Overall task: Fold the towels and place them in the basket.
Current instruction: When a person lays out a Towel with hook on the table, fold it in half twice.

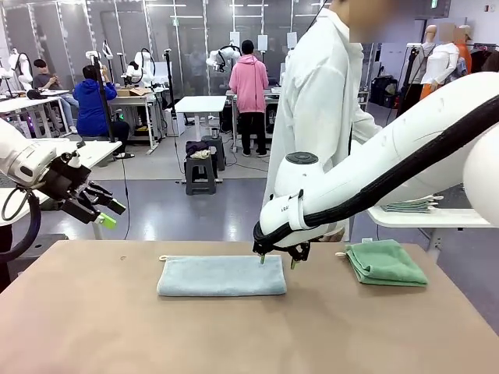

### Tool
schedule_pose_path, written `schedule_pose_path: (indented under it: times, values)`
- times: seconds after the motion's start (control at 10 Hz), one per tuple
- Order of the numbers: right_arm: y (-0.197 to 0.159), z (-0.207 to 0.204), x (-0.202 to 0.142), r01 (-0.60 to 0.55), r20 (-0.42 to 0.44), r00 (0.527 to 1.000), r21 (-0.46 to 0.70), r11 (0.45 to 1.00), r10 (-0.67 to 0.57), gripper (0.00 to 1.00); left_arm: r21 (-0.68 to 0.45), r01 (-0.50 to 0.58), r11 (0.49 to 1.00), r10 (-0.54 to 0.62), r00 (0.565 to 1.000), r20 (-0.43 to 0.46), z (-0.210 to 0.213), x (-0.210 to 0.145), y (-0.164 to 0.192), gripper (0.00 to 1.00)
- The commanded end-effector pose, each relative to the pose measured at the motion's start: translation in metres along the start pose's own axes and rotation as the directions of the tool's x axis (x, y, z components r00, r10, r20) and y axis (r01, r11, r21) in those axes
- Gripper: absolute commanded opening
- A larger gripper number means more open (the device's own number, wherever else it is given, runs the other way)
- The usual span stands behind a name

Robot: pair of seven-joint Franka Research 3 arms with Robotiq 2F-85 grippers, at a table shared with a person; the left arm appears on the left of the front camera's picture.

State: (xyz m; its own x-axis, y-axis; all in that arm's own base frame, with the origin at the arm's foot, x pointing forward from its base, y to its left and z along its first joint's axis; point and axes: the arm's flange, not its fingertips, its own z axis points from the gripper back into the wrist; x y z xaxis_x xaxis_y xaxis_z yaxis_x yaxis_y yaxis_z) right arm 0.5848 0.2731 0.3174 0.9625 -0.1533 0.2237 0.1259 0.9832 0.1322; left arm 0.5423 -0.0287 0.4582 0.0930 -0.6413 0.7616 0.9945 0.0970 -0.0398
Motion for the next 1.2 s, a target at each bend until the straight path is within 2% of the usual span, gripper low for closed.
schedule_pose_path:
  times: [0.0, 0.2, 0.3, 0.6, 1.1]
  values:
    - [0.005, -0.002, 0.013, -0.099, 0.011, 0.995, -0.035, 0.994, 0.099, 0.89, 0.001, 0.002, 1.000, -0.002, 1.000, 0.001, 0.000, 0.001, 0.000, 0.88]
    - [0.003, -0.002, 0.014, -0.138, -0.012, 0.990, -0.052, 0.989, 0.137, 0.89, 0.001, 0.002, 1.000, -0.002, 1.000, 0.001, 0.000, 0.001, 0.000, 0.88]
    - [0.000, -0.003, 0.007, -0.080, -0.006, 0.997, -0.013, 0.997, 0.080, 0.89, 0.001, 0.002, 1.000, -0.002, 1.000, 0.001, 0.000, 0.001, 0.000, 0.88]
    - [-0.001, -0.003, 0.008, -0.106, -0.016, 0.994, -0.018, 0.994, 0.106, 0.89, 0.001, 0.002, 1.000, -0.002, 1.000, 0.001, 0.000, 0.001, 0.000, 0.88]
    - [0.000, -0.026, 0.012, -0.080, -0.027, 0.996, -0.046, 0.996, 0.079, 0.89, 0.001, 0.002, 1.000, -0.002, 1.000, 0.001, 0.000, 0.001, 0.000, 0.88]
